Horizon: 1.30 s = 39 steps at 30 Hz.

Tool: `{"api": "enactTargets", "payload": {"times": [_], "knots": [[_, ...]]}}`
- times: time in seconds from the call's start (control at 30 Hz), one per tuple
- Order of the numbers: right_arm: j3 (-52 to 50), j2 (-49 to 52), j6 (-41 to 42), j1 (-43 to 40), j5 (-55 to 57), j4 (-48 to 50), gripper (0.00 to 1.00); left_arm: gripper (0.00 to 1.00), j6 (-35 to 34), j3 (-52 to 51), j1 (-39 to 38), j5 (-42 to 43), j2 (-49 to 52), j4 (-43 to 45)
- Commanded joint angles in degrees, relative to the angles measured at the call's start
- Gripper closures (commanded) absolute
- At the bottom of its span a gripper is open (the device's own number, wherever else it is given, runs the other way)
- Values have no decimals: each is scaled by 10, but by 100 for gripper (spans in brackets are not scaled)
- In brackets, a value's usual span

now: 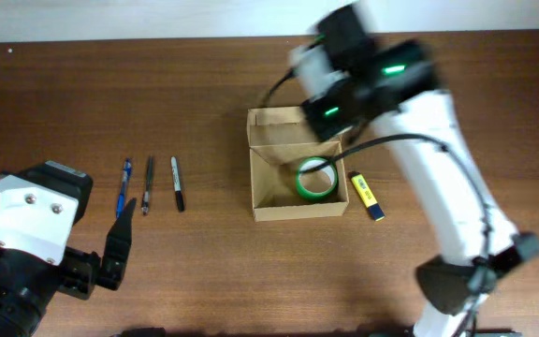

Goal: Pack container
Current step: 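Carry the white tape roll into the box beside the green tape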

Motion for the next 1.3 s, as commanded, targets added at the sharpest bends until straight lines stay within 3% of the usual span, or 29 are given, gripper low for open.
{"api": "enactTargets", "payload": {"times": [0.0,0.33,0.83,1.1,1.27], "knots": [[0,37,8,52,-4,-10,96,1,9,0,-1,-4,1,-5],[-10,116,7,125,-25,-29,96,1,9,0,-1,-4,1,-11],[-187,118,-9,127,-31,82,96,1,9,0,-1,-4,1,-11],[-202,118,-15,123,-33,92,96,1,9,0,-1,-4,1,-11],[-202,118,-15,124,-30,92,67,1,9,0,-1,-4,1,-11]]}}
